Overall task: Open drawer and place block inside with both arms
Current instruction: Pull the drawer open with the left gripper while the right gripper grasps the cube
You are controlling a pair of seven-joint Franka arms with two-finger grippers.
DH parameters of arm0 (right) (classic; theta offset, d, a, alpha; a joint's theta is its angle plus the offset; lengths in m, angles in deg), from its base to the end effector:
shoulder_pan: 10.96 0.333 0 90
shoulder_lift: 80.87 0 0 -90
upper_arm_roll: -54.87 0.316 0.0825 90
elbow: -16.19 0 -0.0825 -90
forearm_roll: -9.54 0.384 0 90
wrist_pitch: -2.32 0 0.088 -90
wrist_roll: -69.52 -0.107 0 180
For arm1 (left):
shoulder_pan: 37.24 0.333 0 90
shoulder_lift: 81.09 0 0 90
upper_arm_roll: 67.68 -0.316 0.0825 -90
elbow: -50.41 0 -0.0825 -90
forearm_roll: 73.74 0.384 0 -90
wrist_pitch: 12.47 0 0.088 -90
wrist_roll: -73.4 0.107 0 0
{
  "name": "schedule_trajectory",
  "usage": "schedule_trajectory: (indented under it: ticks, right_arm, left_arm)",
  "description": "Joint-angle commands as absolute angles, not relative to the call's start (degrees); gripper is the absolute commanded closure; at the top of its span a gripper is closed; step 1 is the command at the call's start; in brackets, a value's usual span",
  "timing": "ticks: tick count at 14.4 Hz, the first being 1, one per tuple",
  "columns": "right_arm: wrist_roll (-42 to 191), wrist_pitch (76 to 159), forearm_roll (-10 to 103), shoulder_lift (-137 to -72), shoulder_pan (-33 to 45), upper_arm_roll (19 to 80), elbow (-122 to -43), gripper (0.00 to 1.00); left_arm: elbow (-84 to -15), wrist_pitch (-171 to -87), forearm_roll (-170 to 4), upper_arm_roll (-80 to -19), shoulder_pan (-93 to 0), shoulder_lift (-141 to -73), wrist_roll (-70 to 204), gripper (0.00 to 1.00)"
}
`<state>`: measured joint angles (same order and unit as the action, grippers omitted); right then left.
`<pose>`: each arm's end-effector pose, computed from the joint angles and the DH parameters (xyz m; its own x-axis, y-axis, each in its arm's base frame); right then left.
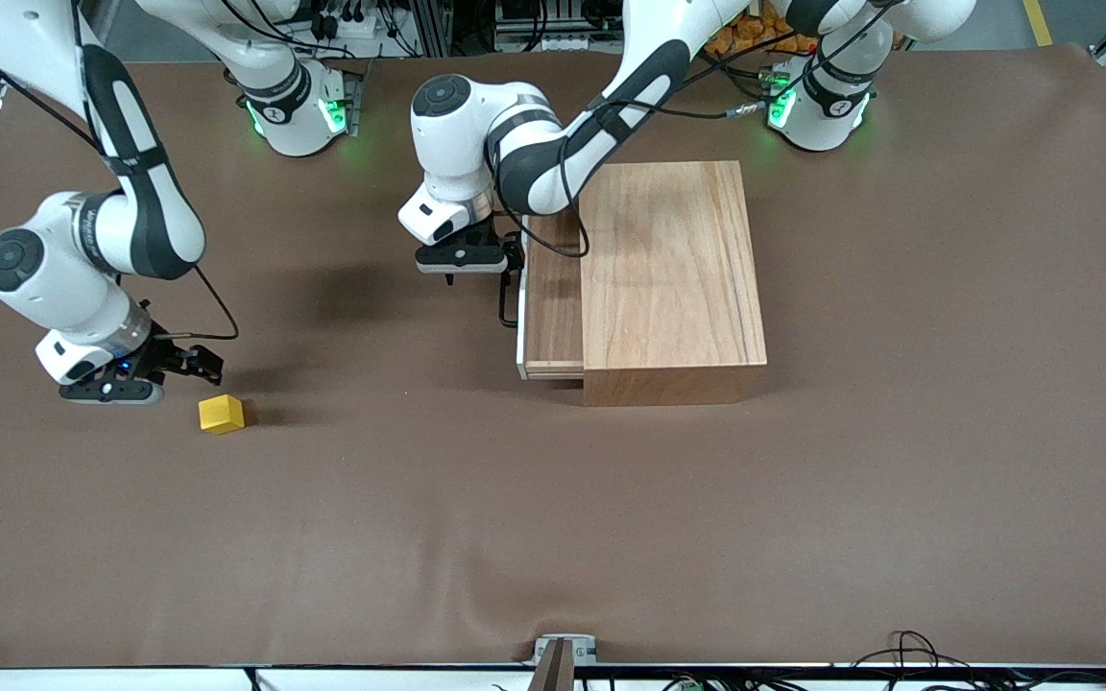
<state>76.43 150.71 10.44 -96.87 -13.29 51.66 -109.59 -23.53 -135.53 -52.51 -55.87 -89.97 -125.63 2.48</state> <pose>0.5659 -0.0550 0.2675 0.9934 0.0151 0.1141 0.0129 -0.9997 0.0196 0.3728 -0.6570 0.2989 0.9796 -0.0092 0.2009 -0.0137 -0.9997 0.0210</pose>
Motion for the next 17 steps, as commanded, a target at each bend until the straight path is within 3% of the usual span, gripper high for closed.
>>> schedule_trajectory:
  ticks: [1, 5, 17]
  right_arm:
    - [80.8, 157.7, 9.9, -101.6, -13.9, 51.9, -108.9, 0.00]
    - [84.0, 161.8, 9.8, -106.1, -14.8, 51.9, -106.7, 0.00]
    - [91.4, 164.7, 10.5, -110.9, -14.5, 52.2, -105.0, 0.00]
  left_arm:
    - [-21.0, -139.3, -52.4, -55.5, -91.6, -127.2, 1.2, 0.00]
    - [-21.0, -142.2, -52.4, -55.5, -91.8, -127.3, 1.2, 0.00]
    - [-21.1, -147.0, -52.6, -55.4, -92.1, -127.4, 1.4, 0.00]
